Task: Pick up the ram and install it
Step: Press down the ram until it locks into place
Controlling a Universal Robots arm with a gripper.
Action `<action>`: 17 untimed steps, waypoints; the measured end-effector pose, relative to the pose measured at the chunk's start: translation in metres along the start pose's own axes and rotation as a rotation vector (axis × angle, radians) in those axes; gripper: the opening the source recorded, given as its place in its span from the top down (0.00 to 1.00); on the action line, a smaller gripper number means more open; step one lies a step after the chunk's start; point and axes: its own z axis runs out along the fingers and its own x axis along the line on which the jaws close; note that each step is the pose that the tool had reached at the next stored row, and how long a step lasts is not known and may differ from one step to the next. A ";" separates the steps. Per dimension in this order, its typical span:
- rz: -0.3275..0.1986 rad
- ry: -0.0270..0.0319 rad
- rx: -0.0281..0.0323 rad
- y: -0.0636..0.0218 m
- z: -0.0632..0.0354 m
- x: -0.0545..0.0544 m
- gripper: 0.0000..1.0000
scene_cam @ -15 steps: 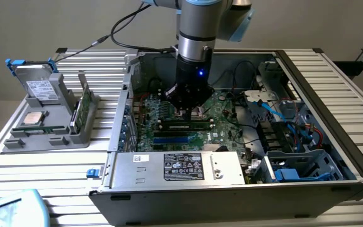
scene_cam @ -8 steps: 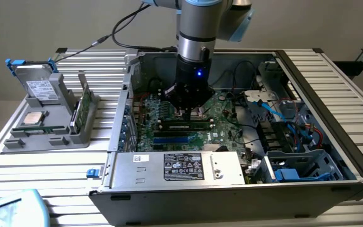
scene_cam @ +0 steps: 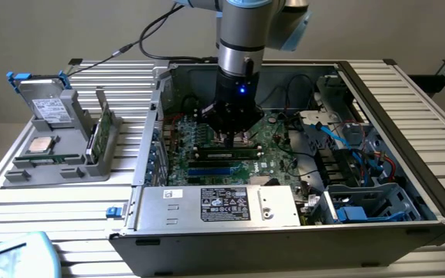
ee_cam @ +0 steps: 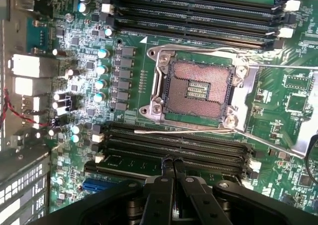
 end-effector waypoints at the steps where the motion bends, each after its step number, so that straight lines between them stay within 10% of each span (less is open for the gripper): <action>1: 0.012 -0.0007 -0.0007 0.0000 0.0000 0.000 0.90; 17: 0.094 0.0001 -0.0060 -0.0016 -0.0003 0.000 0.90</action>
